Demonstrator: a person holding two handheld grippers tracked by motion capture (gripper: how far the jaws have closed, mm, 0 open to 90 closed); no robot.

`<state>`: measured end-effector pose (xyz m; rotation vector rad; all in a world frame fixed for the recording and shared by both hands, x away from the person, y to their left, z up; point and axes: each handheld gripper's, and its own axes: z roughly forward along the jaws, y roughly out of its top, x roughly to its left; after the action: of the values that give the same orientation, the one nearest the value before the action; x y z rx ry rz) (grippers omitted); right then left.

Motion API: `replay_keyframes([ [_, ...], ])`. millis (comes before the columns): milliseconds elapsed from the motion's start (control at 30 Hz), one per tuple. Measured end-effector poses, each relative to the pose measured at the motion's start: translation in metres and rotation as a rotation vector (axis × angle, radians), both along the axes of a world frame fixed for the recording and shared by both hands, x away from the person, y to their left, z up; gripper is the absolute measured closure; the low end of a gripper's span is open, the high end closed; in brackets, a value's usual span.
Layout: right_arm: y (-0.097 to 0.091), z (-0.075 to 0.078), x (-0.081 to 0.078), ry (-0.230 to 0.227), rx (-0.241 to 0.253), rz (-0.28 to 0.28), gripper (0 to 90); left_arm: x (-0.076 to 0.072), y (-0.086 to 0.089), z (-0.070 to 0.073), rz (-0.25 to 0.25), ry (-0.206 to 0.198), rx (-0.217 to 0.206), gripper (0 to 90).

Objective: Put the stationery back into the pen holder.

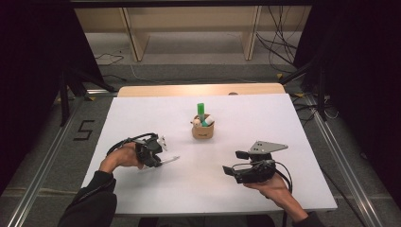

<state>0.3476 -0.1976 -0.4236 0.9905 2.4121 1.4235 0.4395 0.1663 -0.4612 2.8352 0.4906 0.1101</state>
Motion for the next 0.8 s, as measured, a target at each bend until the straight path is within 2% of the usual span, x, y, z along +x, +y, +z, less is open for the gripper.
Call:
replay_keyframes([
  [167, 0.0, 0.0, 0.0, -0.001, 0.002, -0.001, 23.6, 0.001, 0.001, 0.0, 0.029, 0.009, -0.009, 78.8],
  [300, 0.0, -0.001, 0.0, 0.0, 0.003, -0.001, 23.6, 0.002, 0.002, 0.004, 0.065, 0.013, -0.049, 78.9],
  [500, 0.0, -0.001, 0.0, -0.001, 0.006, -0.004, 23.7, 0.003, 0.006, 0.016, 0.105, 0.012, -0.147, 78.9],
  [633, -0.001, 0.0, 0.0, -0.001, 0.004, -0.006, 23.6, 0.002, 0.007, 0.025, 0.146, 0.013, -0.242, 78.9],
  [800, -0.001, 0.0, 0.0, -0.003, 0.011, -0.012, 23.5, 0.0, 0.008, 0.037, 0.216, -0.011, -0.368, 78.9],
])
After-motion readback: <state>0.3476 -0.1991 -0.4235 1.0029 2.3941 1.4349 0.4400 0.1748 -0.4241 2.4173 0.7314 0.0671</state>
